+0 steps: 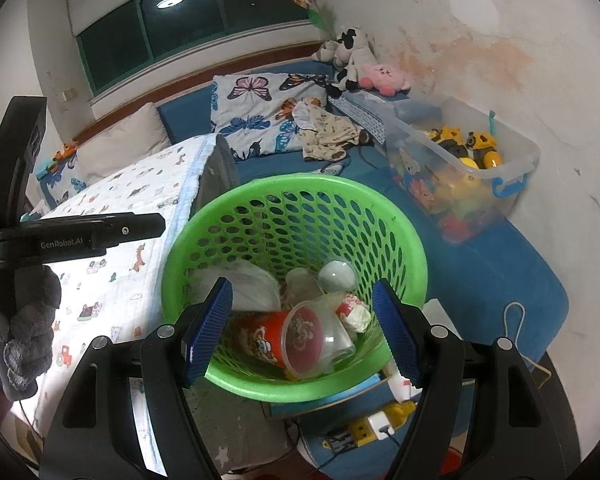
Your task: Collect trash
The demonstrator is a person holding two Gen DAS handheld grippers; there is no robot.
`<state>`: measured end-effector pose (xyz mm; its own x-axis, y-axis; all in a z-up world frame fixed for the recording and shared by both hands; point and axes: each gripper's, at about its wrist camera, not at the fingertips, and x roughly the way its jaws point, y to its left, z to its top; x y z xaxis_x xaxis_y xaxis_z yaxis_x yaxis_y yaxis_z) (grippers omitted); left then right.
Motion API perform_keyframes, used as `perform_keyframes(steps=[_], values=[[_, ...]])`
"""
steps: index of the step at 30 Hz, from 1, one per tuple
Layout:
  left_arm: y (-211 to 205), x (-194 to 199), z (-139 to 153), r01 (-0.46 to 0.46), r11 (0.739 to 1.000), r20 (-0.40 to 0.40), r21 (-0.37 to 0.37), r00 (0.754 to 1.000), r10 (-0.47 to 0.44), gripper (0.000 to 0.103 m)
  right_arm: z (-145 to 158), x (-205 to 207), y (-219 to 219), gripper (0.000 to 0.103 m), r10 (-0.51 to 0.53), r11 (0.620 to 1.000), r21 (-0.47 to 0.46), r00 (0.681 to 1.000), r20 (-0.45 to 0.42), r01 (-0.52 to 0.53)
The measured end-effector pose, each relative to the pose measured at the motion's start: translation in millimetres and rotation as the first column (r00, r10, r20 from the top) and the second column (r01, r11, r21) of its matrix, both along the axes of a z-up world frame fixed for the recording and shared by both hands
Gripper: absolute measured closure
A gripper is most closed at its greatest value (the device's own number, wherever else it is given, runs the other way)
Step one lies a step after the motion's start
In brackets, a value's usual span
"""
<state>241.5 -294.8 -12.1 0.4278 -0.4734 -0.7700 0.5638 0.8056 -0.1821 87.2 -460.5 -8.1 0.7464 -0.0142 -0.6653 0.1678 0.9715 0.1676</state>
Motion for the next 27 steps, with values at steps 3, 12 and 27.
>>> perform_keyframes(steps=[3, 12, 27], values=[[11, -4, 7, -0.013, 1.0, 0.014, -0.012, 1.0, 0.013, 0.045, 3, -2, 7, 0.03, 0.011, 1.0, -0.002, 1.0, 0.009, -0.011], [63, -17, 26, -0.086, 0.996, 0.076, -0.006, 0.993, 0.086, 0.045, 15, -6, 40, 0.03, 0.068, 0.998, -0.008, 0.997, 0.039, -0.068], [157, -53, 40, -0.244, 0.97, 0.183, 0.016, 0.954, 0.237, 0.027, 26, -10, 111, 0.022, 0.174, 0.985, -0.031, 0.983, 0.065, -0.172]])
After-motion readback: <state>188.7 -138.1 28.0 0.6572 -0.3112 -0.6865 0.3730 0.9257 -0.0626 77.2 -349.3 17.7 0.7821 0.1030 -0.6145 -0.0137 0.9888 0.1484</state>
